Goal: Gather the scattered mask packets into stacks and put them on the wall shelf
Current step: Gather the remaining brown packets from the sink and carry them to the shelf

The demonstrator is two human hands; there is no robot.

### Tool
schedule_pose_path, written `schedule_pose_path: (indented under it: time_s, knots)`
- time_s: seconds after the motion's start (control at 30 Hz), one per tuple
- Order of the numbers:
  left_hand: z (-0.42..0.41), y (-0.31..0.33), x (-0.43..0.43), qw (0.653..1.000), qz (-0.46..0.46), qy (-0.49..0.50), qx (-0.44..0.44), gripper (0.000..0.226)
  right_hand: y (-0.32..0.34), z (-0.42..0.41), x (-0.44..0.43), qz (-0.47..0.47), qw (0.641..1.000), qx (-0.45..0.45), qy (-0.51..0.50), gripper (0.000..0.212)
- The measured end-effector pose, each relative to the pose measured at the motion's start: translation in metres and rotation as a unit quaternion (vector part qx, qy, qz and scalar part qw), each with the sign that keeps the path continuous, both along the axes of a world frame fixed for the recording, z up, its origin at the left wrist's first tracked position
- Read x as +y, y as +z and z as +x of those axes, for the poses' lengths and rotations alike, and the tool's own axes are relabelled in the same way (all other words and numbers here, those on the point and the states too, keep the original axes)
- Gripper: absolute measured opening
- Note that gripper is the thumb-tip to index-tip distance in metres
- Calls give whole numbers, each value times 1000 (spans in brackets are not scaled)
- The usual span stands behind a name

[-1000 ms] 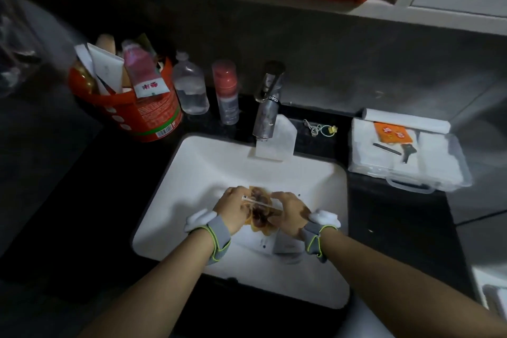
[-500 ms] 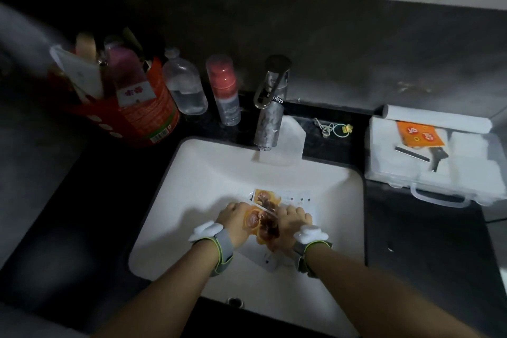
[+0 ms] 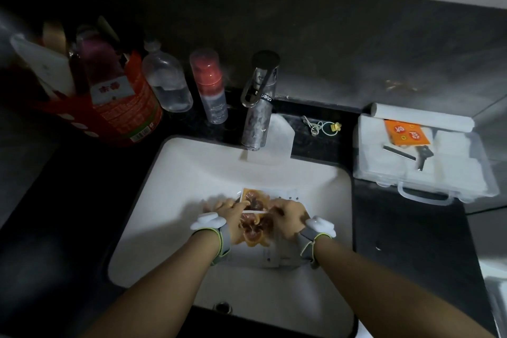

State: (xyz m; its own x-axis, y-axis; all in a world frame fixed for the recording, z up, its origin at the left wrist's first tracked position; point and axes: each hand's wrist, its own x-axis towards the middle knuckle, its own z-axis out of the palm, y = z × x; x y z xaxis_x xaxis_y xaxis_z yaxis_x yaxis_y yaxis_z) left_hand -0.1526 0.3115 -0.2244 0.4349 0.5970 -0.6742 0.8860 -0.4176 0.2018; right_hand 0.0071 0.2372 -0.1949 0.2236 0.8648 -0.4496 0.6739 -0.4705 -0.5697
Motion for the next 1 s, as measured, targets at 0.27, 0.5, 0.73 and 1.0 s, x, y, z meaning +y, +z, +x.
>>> schedule_pose_path:
  time_s: [0.27, 0.5, 0.73, 1.0]
  knots:
    - [10, -12, 7, 986, 38, 165, 1, 34, -3, 9, -6, -64, 995, -38, -73, 39]
    - [12, -15, 10, 965, -8, 260, -34, 24, -1, -10, -11, -93, 972, 40, -214, 23]
    - [8, -22, 13, 942, -101, 309, -79, 53, -4, -30, -9, -66, 953, 173, -240, 15]
    - [-24, -3, 32, 938, -22, 343, -37, 34, 7, -20, -22, -83, 974, -7, -212, 41]
